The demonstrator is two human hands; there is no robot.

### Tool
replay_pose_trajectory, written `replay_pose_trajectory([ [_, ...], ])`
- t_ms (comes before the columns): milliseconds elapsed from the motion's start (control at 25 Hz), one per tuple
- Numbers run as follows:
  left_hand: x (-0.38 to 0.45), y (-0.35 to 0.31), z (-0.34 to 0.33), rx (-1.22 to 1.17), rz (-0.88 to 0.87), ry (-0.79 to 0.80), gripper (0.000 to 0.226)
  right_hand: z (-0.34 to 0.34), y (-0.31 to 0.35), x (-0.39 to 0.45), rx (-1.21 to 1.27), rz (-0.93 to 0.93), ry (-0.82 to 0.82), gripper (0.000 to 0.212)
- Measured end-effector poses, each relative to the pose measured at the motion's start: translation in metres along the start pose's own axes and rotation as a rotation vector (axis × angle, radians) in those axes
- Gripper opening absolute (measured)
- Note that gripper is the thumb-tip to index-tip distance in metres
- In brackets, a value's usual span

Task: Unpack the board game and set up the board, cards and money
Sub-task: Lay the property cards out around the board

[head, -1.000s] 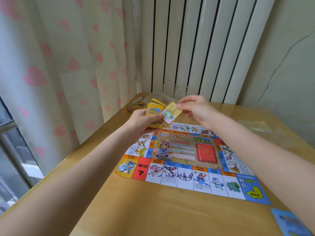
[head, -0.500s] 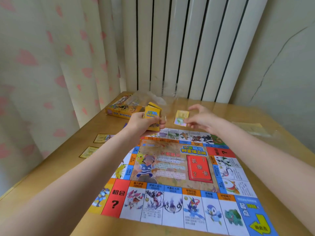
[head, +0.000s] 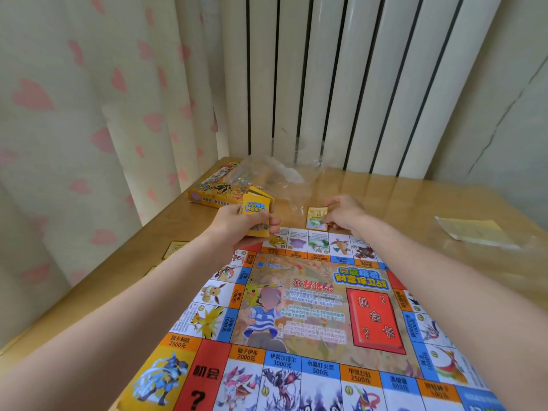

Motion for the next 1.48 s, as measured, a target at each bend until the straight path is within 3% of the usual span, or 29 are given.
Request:
replay_pose_trajectory([
  [320,0.005,0.002,-0.006,0.043,0.001,0.019,0.008,-0.003,0.005,-0.004,-0.186,0.056,-0.034,0.045],
  [480,0.001,0.001,-0.009,0.041,0.0,0.036,0.008,0.02,0.023,-0.022,0.043,0.126,-0.149,0.014],
  [640,-0.011,0.007,-0.028,0.018,0.038,0.135,0.016,0.015,0.05,-0.07,0.312,0.227,0.383,0.021],
  [720,-0.02,0.007,-0.039,-0.015,0.044,0.223,0.016,0.009,0.056,-0.09,0.208,0.297,0.453,0.019],
  [880,-0.046,-0.003,-0.046,-0.217,0.116,0.413,0.029,0.021,0.064,-0.11,0.133,0.369,0.391,0.016],
  [1000,-0.06,-0.008,-0.039,-0.352,0.136,0.383,0.025,0.034,0.069,-0.123,0.18,0.339,0.336,0.023],
  [1080,-0.065,-0.007,-0.032,-0.402,0.129,0.32,0.025,0.05,0.072,-0.128,0.199,0.386,0.017,0.016],
  [1160,-0.067,-0.007,-0.028,-0.452,0.131,0.268,0.025,0.06,0.081,-0.143,0.077,0.593,-0.268,0.005],
  [1240,-0.072,-0.009,-0.027,-0.485,0.12,0.233,0.018,0.039,0.086,-0.164,-0.216,0.888,-0.187,0.003],
  [1320,-0.075,-0.011,-0.026,-0.427,0.086,0.208,0.012,0.018,0.077,-0.173,-0.397,1.02,-0.05,0.005],
  [1480,-0.079,-0.007,-0.018,-0.27,0.054,0.163,0.003,0.029,0.068,-0.168,-0.182,0.81,0.081,0.015],
])
Point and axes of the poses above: each hand's wrist, its own x-axis towards the middle knuckle, its own z-axis out of the back of the hand, y = z × x, the point moved 5 cm from there along x, towards the middle knuckle, and after that the axes turned 2 degrees about y, right-handed, at the moved point
